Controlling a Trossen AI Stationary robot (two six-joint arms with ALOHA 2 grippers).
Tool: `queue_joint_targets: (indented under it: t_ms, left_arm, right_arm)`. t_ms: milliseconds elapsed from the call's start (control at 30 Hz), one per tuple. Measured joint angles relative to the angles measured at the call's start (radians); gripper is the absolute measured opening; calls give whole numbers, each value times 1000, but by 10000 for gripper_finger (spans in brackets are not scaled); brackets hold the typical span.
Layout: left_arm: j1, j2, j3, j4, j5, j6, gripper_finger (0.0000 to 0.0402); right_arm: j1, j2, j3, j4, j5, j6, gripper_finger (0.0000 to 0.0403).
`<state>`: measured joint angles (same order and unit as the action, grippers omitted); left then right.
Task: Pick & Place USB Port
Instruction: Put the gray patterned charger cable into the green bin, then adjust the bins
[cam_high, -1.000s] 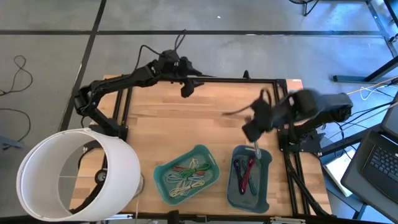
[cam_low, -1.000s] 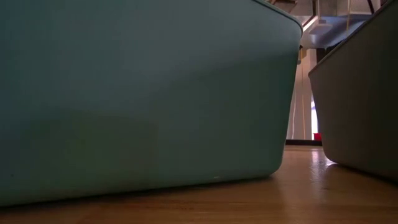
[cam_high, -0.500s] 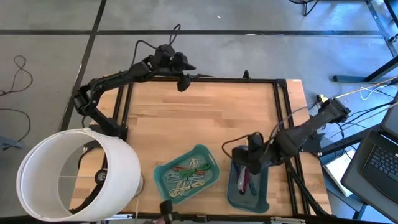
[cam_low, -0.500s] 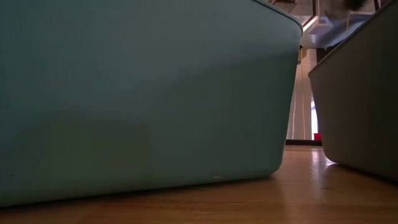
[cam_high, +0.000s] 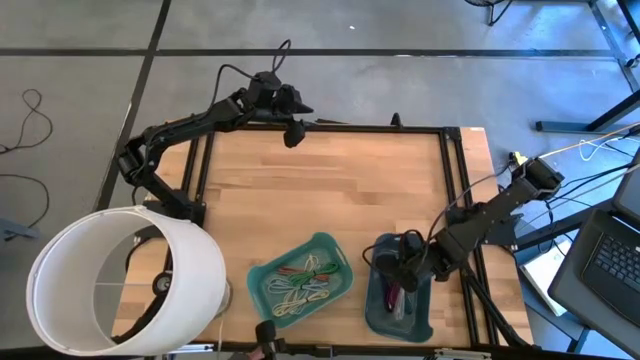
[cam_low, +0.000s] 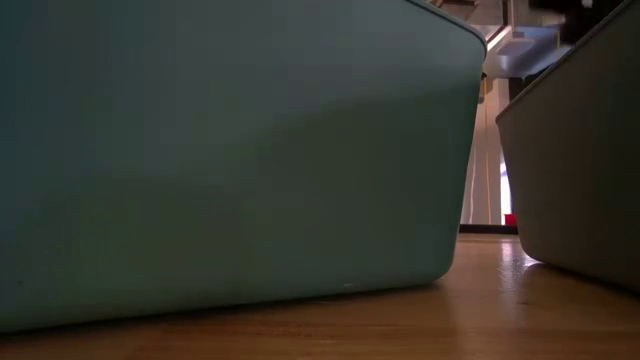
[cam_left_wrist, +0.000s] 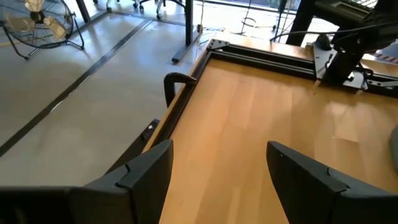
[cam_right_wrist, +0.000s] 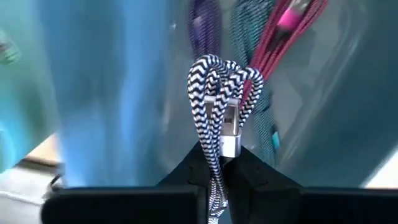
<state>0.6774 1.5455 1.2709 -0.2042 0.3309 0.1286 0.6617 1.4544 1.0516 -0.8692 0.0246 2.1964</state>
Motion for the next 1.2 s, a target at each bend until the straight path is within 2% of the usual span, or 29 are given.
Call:
queue_joint_targets:
  t_ms: [167,400,667,733,867,1000,1100,1200]
  left_arm:
    - [0,0,0,19,0,7,251]
    - [0,0,0,21,0,6,251]
    - [0,0,0,21,-1,5,251]
    - [0,0,0,21,-1,2,251]
    - [0,0,0,21,-1,-11,251]
    - [0,0,0,21,-1,-11,251]
    - [0,0,0,21,-1,-11,251]
    - [0,0,0,20,1,-11,251]
  right_arm:
    - [0,0,-98,41,0,-1,22]
    - [0,0,-212,197,-1,-2,22]
    - [0,0,-238,196,26,-35,25]
    - [-1,0,-238,220,35,-36,49]
    - [0,0,-237,278,35,-42,126]
    - [-6,0,-204,249,41,-43,190]
    - [-7,0,-156,183,85,-44,221]
    - [-7,0,-75,70,171,-63,234]
